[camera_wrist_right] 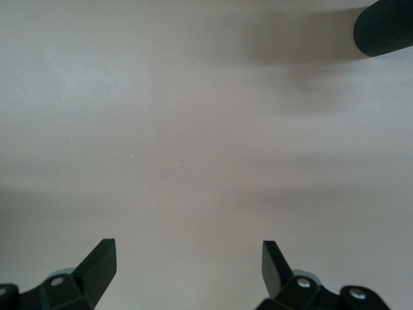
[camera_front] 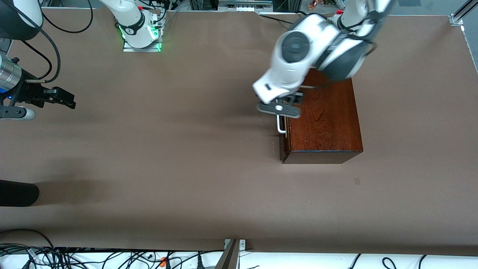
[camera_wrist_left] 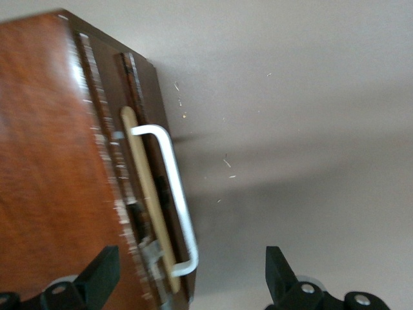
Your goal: Open drawer, take yellow block, close drawer
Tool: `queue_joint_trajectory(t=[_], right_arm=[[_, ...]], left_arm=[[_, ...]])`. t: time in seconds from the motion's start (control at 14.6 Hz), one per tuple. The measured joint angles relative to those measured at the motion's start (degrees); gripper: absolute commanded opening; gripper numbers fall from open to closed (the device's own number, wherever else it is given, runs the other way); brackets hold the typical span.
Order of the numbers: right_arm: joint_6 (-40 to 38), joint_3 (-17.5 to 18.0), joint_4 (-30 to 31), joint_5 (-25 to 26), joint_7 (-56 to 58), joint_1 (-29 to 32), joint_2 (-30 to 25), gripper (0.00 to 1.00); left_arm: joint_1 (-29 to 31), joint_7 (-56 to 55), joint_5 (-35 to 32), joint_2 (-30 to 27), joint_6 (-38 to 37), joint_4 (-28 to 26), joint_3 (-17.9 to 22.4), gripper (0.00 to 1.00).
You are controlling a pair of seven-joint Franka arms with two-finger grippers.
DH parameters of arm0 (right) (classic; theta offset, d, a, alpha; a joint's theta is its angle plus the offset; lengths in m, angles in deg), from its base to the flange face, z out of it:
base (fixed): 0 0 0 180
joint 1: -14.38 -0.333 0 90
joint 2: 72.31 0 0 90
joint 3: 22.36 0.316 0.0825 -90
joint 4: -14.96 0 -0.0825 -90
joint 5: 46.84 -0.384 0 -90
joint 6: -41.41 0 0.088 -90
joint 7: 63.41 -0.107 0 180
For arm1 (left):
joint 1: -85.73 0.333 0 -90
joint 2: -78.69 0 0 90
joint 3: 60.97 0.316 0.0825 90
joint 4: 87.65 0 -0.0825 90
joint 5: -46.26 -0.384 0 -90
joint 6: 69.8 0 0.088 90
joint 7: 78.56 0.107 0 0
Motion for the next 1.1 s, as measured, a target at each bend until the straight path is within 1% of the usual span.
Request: queue_joint_trajectory(t=[0.14,0.21,0.41,0.62,1.1], right_arm=[[0.0,0.0,0.0,0.0,0.0,0.0,0.0,1.0],[0.0,0.0,0.0,0.0,0.0,0.0,0.0,1.0],[0.0,0.0,0.0,0.0,0.0,0.0,0.0,1.0],[0.0,0.0,0.0,0.0,0.0,0.0,0.0,1.0],[0.0,0.0,0.0,0.0,0.0,0.0,0.0,1.0]], left_arm=[[-3.2,-5.1,-4.8,2.1,0.8,0.0,0.0,1.0],[-3.7,-6.1,-6.7,2.9,0.8,0.0,0.0,1.0],[-3.7,-6.3,-9.5,5.2,0.8,0.0,0.3,1.0],[-3.6,-6.3,-13.9,7.9,1.3,0.0,0.4,1.0],[-3.6,-6.7,-16.9,10.4,2.7,0.0,0.6,1.0]])
